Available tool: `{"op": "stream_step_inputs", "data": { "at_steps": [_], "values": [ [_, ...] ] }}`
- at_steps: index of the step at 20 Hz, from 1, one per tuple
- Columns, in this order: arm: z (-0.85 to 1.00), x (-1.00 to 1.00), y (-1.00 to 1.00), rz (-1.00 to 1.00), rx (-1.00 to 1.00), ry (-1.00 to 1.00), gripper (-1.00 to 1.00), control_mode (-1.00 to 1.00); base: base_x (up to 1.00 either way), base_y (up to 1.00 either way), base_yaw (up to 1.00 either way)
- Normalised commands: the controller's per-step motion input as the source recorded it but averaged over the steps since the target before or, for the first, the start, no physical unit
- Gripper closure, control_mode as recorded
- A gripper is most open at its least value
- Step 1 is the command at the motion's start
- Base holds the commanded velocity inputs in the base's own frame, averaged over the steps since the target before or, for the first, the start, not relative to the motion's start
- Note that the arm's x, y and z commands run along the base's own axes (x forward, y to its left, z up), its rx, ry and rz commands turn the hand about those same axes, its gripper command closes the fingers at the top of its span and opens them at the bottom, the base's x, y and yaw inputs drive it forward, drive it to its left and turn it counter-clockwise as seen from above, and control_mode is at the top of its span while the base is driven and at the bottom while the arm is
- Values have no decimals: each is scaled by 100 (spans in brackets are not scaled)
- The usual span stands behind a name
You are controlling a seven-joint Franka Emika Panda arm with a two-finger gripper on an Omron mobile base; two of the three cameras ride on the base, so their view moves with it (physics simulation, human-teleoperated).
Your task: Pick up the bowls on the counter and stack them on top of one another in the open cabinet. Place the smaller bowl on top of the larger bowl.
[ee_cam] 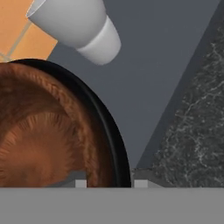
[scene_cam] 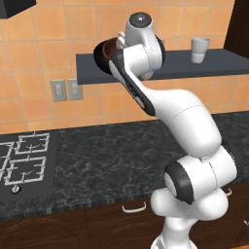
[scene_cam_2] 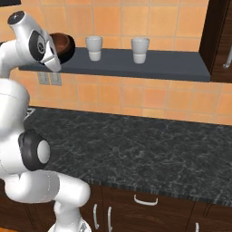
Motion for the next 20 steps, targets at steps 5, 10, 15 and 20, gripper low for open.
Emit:
{"op": "stream_step_inputs", "data": {
  "at_steps": [5, 10, 15, 20],
  "values": [
    [-3, 64, 0, 0, 0, 0, 100, -100, 0, 0, 0],
    [0, 57, 3, -1, 0, 0, 100, -100, 0, 0, 0],
    [0, 3, 0, 0, 0, -1, -100, -100, 0, 0, 0],
    [2, -30, 0, 0, 0, -18, -100, -100, 0, 0, 0]
  ]
}}
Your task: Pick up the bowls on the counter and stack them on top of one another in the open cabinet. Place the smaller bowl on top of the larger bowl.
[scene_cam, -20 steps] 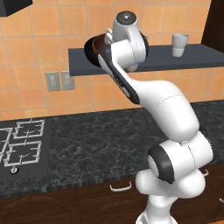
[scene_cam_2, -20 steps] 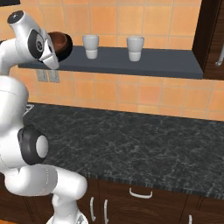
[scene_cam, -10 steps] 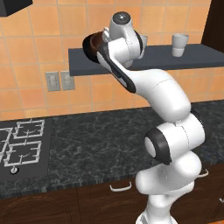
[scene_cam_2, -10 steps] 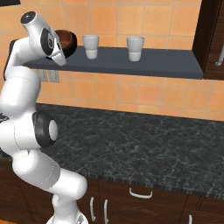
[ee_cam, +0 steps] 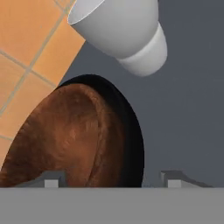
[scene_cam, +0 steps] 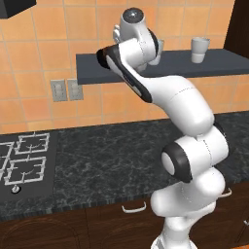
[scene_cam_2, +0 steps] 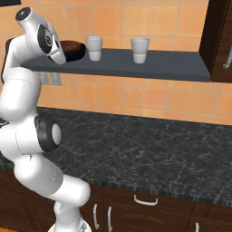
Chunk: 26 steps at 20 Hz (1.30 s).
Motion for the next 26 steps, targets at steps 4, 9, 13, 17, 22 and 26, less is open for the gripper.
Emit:
{"op": "stream_step_inputs", "data": {
  "at_steps": [4, 9, 13, 17, 22, 26],
  "values": [
    [-2, -81, -24, 0, 2, -39, -100, -100, 0, 0, 0],
    [-88, -100, -71, 0, 3, -50, -100, -100, 0, 0, 0],
    [-100, -100, -81, 0, 0, -46, -100, -100, 0, 0, 0],
    [-100, -100, -98, 0, 0, -37, -100, -100, 0, 0, 0],
    [-100, -100, -100, 0, 0, -10, -100, -100, 0, 0, 0],
    [-18, -100, -80, -3, 14, -38, -100, -100, 0, 0, 0]
  ]
}}
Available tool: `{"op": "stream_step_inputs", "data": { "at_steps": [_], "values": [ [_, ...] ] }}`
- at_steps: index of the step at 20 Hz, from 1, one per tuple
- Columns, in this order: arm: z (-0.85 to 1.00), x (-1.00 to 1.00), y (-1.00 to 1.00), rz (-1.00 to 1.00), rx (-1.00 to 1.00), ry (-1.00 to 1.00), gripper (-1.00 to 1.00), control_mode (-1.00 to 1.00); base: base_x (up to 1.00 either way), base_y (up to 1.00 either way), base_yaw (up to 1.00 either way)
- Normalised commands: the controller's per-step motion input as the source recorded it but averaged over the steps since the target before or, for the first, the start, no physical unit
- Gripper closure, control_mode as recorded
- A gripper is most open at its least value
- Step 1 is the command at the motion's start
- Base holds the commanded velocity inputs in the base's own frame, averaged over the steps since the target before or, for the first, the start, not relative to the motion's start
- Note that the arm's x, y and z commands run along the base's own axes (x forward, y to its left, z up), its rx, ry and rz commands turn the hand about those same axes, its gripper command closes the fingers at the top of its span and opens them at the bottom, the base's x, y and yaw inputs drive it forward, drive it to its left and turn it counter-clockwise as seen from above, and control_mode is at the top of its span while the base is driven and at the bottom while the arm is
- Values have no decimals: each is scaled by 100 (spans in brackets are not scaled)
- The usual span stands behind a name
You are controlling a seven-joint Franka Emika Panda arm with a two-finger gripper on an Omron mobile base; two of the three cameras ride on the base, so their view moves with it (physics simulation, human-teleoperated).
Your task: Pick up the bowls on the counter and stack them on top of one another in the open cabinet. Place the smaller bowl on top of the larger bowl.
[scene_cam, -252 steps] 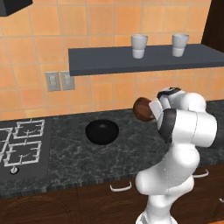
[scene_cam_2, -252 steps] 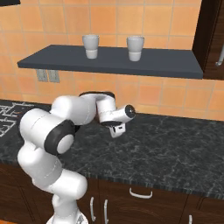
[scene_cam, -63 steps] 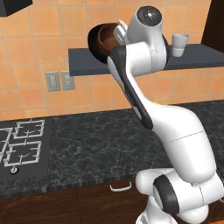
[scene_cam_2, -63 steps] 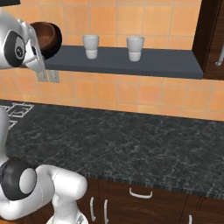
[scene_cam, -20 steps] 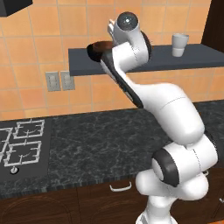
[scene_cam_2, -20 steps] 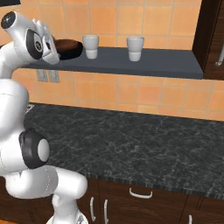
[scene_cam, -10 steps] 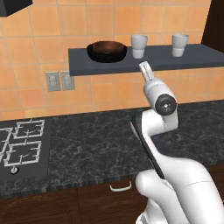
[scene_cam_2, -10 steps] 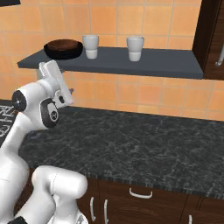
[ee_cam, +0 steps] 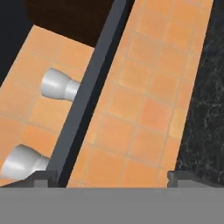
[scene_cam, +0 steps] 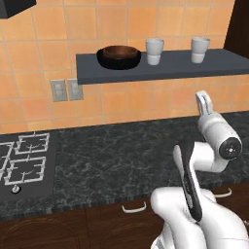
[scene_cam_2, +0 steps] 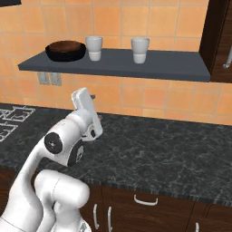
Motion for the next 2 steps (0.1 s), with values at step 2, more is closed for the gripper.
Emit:
{"op": "stream_step_inputs", "data": {
  "at_steps": [2],
  "values": [
    [0, 0, 4, 0, -1, 3, -100, -100, 0, 0, 0]
  ]
}}
